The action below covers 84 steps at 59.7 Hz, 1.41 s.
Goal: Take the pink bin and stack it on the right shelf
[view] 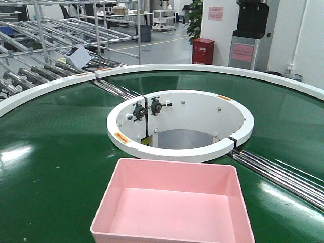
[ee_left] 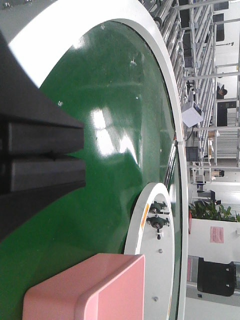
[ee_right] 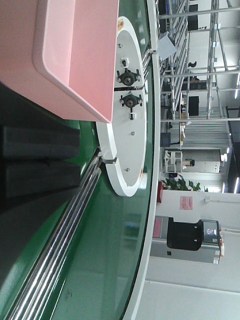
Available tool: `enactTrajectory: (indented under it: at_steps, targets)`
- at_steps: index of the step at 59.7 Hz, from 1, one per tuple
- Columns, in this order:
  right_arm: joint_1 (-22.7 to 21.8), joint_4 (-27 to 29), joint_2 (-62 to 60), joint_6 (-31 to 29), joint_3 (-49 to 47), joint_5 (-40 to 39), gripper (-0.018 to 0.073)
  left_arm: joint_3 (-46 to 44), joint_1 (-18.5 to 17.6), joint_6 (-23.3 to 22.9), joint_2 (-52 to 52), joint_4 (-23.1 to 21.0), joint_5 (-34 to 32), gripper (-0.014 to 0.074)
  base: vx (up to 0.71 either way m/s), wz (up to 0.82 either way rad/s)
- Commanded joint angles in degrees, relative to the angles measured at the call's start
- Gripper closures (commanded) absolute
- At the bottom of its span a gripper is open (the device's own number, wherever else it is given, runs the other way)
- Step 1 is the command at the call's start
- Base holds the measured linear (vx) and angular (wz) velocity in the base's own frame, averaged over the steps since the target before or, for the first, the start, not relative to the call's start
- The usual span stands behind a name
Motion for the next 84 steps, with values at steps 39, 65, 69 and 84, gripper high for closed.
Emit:
enactTrajectory:
  at_steps: [39,65,69,84]
  targets:
    - [0.2,-0.6,-0.6,0.0,-1.4,-8.8,0.0568,-2.3,-0.1,-5.0,-1.0,-0.1,-10.9,0.0602,0.0,0.0]
    - [0.2,-0.8,18.8,-1.1,-36.5,35.3,0.0568,-33.4,-0.1,1.1,14.8,0.3,19.7,0.0602,0.0,0.0]
    - [0.2,-0.3,23.4,-1.1,-38.0,39.0,0.0568,-34.0,-0.1,0.5,18.4,-1.2,23.5,0.0602,0.0,0.0]
    - [0.2,0.1,37.6,-0.7,-37.7,40.1,0.0558,-33.8,-0.1,0.5,23.4,-3.1,25.0,0.0602,0.0,0.0]
